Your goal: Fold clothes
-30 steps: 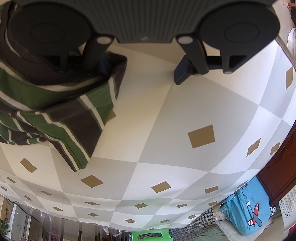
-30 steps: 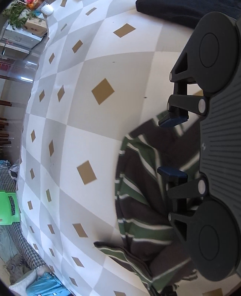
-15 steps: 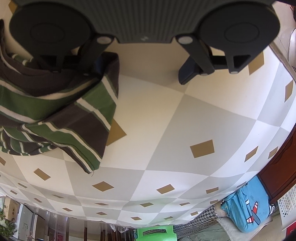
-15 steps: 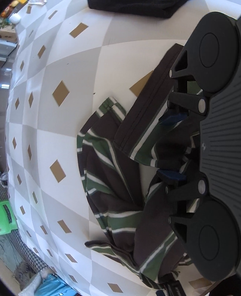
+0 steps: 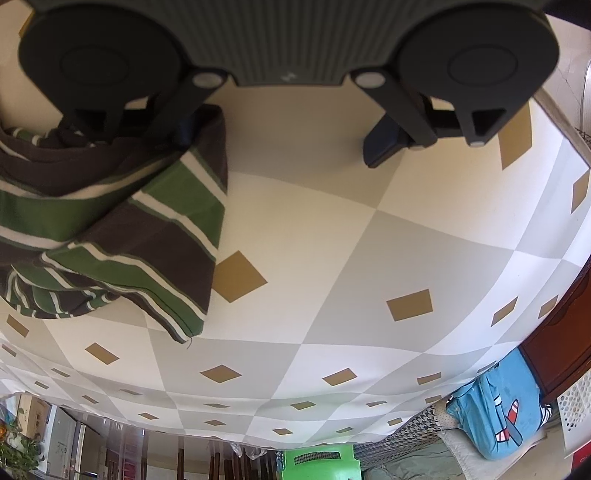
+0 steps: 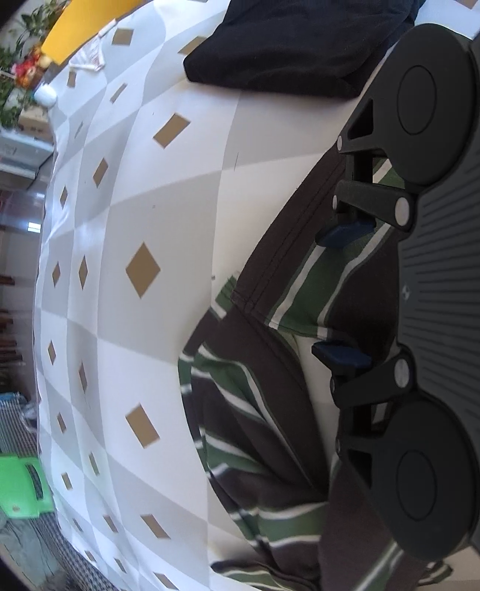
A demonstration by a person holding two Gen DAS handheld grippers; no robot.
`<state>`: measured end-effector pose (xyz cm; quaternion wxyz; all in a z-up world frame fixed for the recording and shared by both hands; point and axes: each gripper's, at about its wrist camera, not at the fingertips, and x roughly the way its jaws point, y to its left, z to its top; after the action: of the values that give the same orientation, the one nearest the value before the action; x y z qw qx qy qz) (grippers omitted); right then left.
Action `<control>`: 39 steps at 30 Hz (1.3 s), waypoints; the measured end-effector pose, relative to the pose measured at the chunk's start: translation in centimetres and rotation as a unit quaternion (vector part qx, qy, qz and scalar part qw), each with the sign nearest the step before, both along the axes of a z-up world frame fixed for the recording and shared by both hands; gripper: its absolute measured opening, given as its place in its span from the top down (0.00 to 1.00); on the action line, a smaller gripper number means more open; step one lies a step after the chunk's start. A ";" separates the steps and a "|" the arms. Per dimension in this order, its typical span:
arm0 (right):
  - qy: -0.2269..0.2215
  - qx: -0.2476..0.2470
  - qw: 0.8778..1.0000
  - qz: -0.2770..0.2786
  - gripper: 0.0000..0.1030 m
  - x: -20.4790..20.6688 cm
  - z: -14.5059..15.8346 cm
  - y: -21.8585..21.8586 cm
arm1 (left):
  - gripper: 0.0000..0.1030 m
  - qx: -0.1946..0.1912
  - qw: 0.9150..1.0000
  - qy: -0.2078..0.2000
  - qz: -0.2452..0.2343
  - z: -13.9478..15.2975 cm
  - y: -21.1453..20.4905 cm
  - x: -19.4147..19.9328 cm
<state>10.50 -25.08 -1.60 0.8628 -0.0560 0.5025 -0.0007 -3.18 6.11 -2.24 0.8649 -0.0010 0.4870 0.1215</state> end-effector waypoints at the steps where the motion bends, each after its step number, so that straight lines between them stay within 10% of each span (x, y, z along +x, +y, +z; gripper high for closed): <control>1: -0.002 -0.004 1.000 -0.006 0.45 0.0 0.0 -0.1 | 0.16 -0.002 1.000 -0.002 0.002 0.0 0.0 -0.1; 12: -0.013 -0.019 0.999 -0.032 0.45 -0.2 1.0 -0.7 | 0.15 -0.022 0.999 -0.026 0.019 0.7 0.2 -0.7; 22: -0.031 0.072 0.997 -0.011 0.45 -1.3 3.3 0.2 | 0.11 -0.002 0.991 -0.129 -0.029 4.0 -2.7 -0.5; 39: 0.021 0.113 0.993 0.021 0.43 -2.5 0.4 1.4 | 0.03 -0.074 0.992 -0.085 -0.052 0.6 -7.1 5.1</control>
<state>7.96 -23.71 -1.20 0.8527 0.0311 0.5159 0.0757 1.87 -0.96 -1.66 0.9058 -0.0496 0.4188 0.0396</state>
